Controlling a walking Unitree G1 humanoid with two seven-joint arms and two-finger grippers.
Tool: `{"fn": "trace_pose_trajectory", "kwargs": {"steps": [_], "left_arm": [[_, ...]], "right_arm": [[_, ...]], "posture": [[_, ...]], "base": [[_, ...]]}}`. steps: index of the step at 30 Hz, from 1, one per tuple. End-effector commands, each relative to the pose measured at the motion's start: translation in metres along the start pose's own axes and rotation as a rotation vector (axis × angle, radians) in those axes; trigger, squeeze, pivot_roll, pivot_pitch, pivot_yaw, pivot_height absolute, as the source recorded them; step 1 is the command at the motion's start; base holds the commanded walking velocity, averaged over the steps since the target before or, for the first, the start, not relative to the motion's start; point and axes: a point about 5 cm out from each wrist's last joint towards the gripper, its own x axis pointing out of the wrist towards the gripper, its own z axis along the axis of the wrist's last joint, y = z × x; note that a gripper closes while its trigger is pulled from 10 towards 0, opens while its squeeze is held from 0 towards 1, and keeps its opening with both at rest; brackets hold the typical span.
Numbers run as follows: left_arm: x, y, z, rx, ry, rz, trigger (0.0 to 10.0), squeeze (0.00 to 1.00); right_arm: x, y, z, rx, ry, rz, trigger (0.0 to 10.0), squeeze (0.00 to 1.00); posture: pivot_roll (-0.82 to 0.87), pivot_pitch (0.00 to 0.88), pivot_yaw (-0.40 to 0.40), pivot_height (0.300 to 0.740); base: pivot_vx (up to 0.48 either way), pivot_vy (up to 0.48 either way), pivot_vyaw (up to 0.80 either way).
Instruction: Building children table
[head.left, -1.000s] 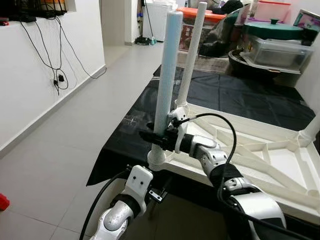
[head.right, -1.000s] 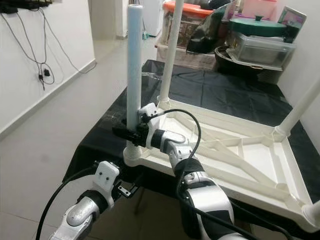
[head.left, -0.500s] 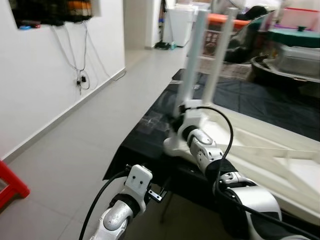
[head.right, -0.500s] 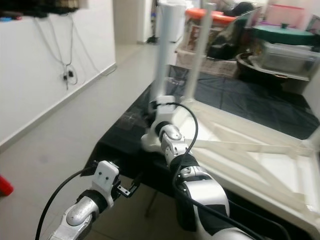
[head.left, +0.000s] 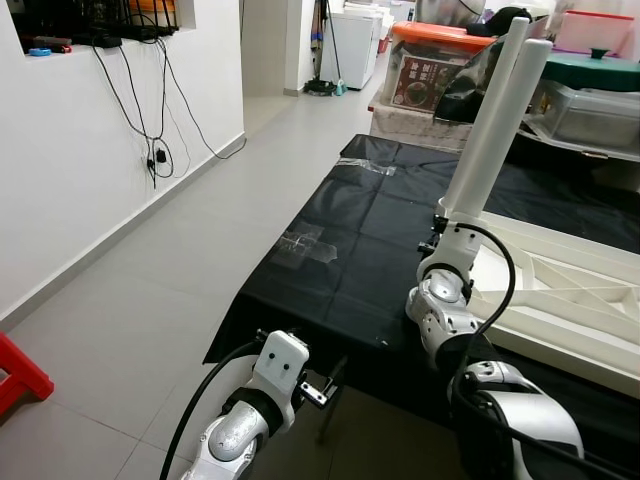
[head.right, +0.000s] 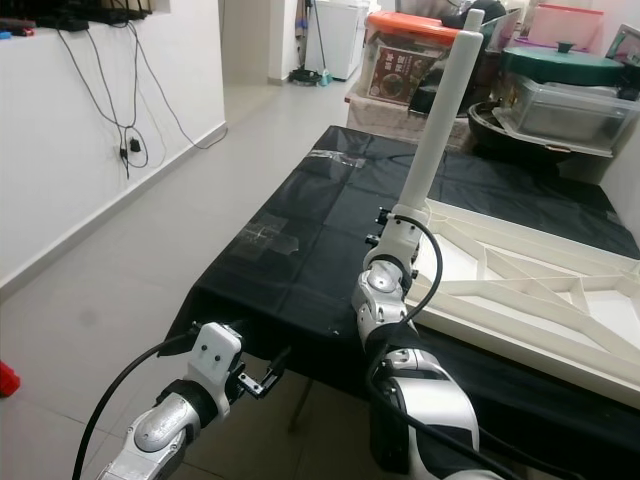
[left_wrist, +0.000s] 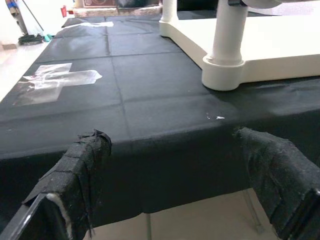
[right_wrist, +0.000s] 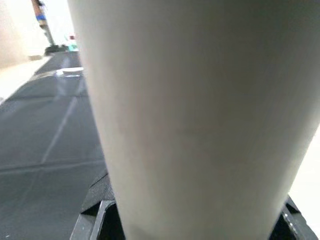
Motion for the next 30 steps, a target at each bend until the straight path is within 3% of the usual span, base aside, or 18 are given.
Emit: {"fn": "trace_pose_trajectory", "kwargs": {"steps": [1, 3, 4, 5, 6, 15, 16, 22, 30], "left_arm": [[-0.002, -0.001, -0.004, -0.006, 0.025, -0.004, 10.0, 0.00], [-0.002, -0.001, -0.004, -0.006, 0.025, -0.004, 10.0, 0.00], [-0.002, 0.000, -0.004, -0.009, 0.028, -0.005, 10.0, 0.00], [-0.002, 0.000, -0.004, -0.009, 0.028, -0.005, 10.0, 0.00], [-0.002, 0.000, -0.005, -0.010, 0.030, -0.006, 10.0, 0.00], [-0.003, 0.000, -0.004, -0.011, 0.032, -0.003, 10.0, 0.00], [-0.003, 0.000, -0.004, -0.012, 0.033, -0.002, 10.0, 0.00], [-0.004, 0.000, -0.004, -0.014, 0.034, 0.000, 10.0, 0.00], [-0.006, 0.001, -0.004, -0.023, 0.038, 0.008, 10.0, 0.00]], "right_arm": [[0.002, -0.022, -0.014, -0.026, 0.052, -0.116, 4.1, 0.00], [0.002, -0.022, -0.014, -0.026, 0.052, -0.116, 4.1, 0.00], [0.002, -0.026, -0.015, -0.041, 0.030, -0.110, 10.0, 0.22], [0.002, -0.026, -0.015, -0.041, 0.030, -0.110, 10.0, 0.22], [0.000, -0.024, -0.015, -0.034, 0.006, -0.076, 10.0, 1.00], [-0.021, -0.004, -0.019, -0.057, -0.107, 0.082, 10.0, 1.00], [-0.024, -0.002, -0.019, -0.059, -0.114, 0.113, 10.0, 0.00], [-0.032, -0.004, -0.024, -0.091, -0.127, 0.198, 10.0, 0.00], [-0.053, -0.022, -0.043, -0.133, -0.083, 0.332, 10.0, 0.00]], "posture": [[0.08, 0.000, -0.084, 0.740], [0.08, 0.000, -0.084, 0.740], [0.07, 0.000, -0.077, 0.740], [0.07, 0.000, -0.077, 0.740], [0.07, 0.000, -0.077, 0.740], [0.07, 0.000, -0.078, 0.740], [0.07, 0.000, -0.076, 0.740], [0.07, 0.000, -0.074, 0.740], [0.05, 0.000, -0.066, 0.740]], "base": [[0.000, 0.000, 0.00], [0.000, 0.000, 0.00], [0.000, 0.000, 0.00], [0.000, 0.000, 0.00], [0.000, 0.000, 0.00], [0.000, 0.000, 0.00], [0.000, 0.000, 0.00], [0.000, 0.000, 0.00], [0.000, 0.000, 0.00]]}}
